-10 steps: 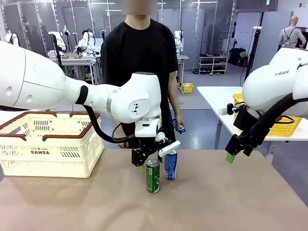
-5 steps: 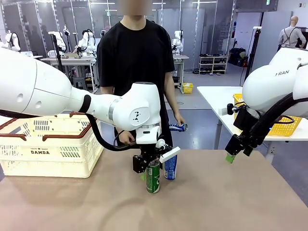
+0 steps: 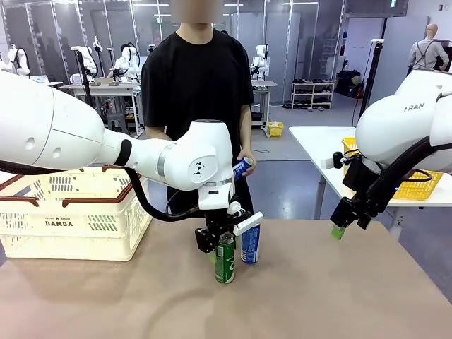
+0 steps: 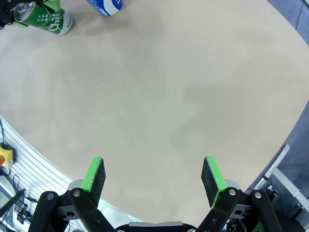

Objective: Place the drinks into the Shopping basket.
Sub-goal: Pick up one drink and place it into the Shopping basket.

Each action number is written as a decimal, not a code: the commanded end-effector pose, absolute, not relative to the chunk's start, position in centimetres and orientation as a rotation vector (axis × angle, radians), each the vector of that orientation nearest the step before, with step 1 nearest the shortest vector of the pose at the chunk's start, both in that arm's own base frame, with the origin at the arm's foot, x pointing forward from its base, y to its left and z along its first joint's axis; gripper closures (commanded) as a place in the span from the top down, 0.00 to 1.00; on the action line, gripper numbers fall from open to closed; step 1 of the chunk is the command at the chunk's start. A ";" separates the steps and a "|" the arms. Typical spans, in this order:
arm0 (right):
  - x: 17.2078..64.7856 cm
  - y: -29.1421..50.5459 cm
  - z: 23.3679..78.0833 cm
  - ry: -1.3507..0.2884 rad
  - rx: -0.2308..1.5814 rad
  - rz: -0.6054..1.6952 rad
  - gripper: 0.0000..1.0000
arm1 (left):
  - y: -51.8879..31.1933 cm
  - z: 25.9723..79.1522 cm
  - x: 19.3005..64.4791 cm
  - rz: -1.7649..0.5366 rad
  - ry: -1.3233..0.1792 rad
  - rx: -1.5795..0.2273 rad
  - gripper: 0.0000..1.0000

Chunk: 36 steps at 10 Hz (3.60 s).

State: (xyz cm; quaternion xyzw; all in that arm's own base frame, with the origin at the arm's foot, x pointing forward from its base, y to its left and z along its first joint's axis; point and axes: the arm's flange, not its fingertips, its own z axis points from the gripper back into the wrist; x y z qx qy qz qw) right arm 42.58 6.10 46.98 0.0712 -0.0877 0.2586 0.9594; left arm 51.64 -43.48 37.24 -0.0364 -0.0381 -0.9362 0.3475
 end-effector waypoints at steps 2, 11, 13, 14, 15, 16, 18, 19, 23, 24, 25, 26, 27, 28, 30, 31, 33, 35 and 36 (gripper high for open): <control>42.6 5.9 47.1 -0.172 0.135 0.532 1.00 | -43.5 37.6 51.4 -2.422 -0.121 -0.149 0.44; 42.6 5.9 47.1 -0.172 0.135 0.532 1.00 | -40.9 44.1 50.9 -2.366 -0.089 -0.200 0.00; 42.6 5.9 47.1 -0.172 0.135 0.532 1.00 | -38.5 48.7 51.0 -2.342 -0.108 -0.181 0.00; 42.6 5.9 47.1 -0.172 0.135 0.532 1.00 | -36.7 52.1 51.1 -2.304 -0.113 -0.150 0.00; 42.6 5.9 47.1 -0.172 0.135 0.532 1.00 | -35.1 54.9 51.2 -2.301 -0.195 -0.190 0.00; 42.6 5.9 47.1 -0.172 0.135 0.532 1.00 | -33.2 57.2 51.3 -2.249 -0.231 -0.136 0.00; 42.6 5.9 47.1 -0.172 0.135 0.532 1.00 | -29.8 60.4 51.6 -2.188 -0.245 -0.113 0.00; 42.6 5.9 47.1 -0.172 0.135 0.532 1.00 | -28.8 61.3 51.8 -2.173 -0.241 -0.102 0.00; 42.6 5.9 47.1 -0.172 0.135 0.532 1.00 | -27.8 61.8 52.4 -2.152 -0.235 -0.068 0.00; 42.6 5.9 47.1 -0.172 0.135 0.532 1.00 | -27.8 61.8 52.4 -2.152 -0.235 -0.068 0.00; 42.6 5.9 47.1 -0.172 0.135 0.532 1.00 | -27.8 61.8 52.4 -2.152 -0.235 -0.068 0.00; 42.6 5.9 47.1 -0.172 0.135 0.532 1.00 | -27.8 61.8 52.4 -2.152 -0.235 -0.068 0.00; 42.6 5.9 47.1 -0.172 0.135 0.532 1.00 | -27.8 61.8 52.4 -2.152 -0.235 -0.068 0.00; 42.6 5.9 47.1 -0.172 0.135 0.532 1.00 | -27.8 61.8 52.4 -2.152 -0.235 -0.068 0.00; 42.6 5.9 47.1 -0.172 0.135 0.532 1.00 | -27.9 61.4 52.4 -2.155 -0.222 -0.078 0.59; 42.6 5.9 47.1 -0.172 0.135 0.532 1.00 | -27.1 61.7 53.9 -2.116 -0.252 -0.108 0.59; 42.6 5.9 47.1 -0.172 0.135 0.532 1.00 | -23.7 63.2 57.5 -1.977 -0.310 -0.070 0.59; 42.6 5.9 47.1 -0.172 0.135 0.532 1.00 | -19.9 64.0 60.9 -1.885 -0.300 -0.050 0.59; 42.6 5.9 47.1 -0.172 0.135 0.532 1.00 | -17.8 63.9 62.7 -1.843 -0.282 -0.059 0.59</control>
